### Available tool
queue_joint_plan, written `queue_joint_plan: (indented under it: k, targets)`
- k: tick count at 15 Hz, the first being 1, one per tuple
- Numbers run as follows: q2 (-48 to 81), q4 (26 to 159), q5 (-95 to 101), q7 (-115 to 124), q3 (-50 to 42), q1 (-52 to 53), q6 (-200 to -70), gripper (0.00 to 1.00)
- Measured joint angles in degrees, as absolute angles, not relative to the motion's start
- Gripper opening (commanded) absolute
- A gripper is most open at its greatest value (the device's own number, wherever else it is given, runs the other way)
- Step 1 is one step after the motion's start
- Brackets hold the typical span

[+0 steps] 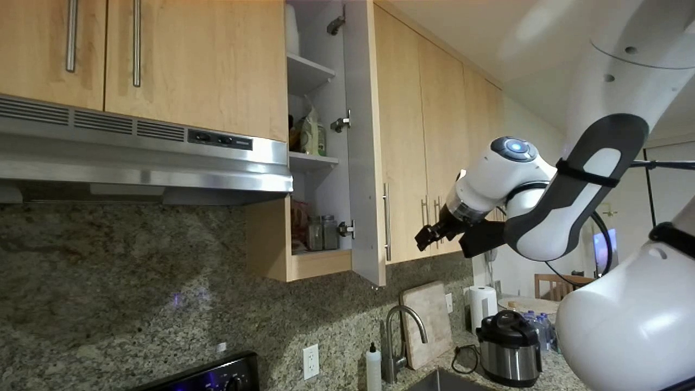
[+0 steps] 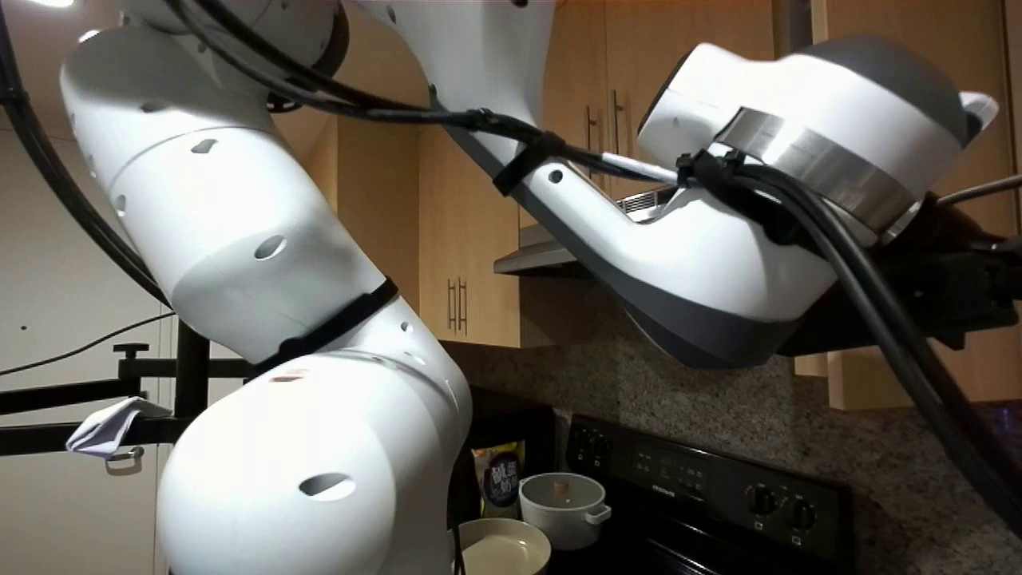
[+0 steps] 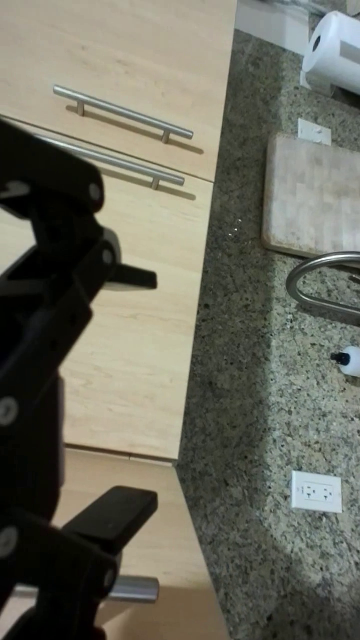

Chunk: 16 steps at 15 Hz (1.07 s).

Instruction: Open and close the upper right cupboard

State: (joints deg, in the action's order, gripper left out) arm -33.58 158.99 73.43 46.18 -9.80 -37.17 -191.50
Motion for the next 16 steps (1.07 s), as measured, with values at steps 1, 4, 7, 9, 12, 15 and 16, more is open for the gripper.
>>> queue_joint_plan:
  k: [1,4,7,9,12,15,16]
  targets:
    - [-33.99,159.08,75.43,46.1,-12.14,-37.29,-192.5,1.0]
    - [-34.31,159.04,84.21,47.7,-17.73,-37.04,-194.87,1.0]
    - [-34.88,159.02,95.24,54.7,-18.43,-37.04,-195.93,1.0]
    - [-35.4,159.05,102.4,61.48,-15.97,-37.49,-196.42,1.0]
    - [-36.46,159.02,109.82,72.31,-7.5,-39.68,-198.04,1.0]
    - [-39.63,158.97,113.14,83.23,0.97,-39.57,-197.98,1.0]
    - [-41.18,158.94,113.41,86.62,3.45,-39.47,-197.97,1.0]
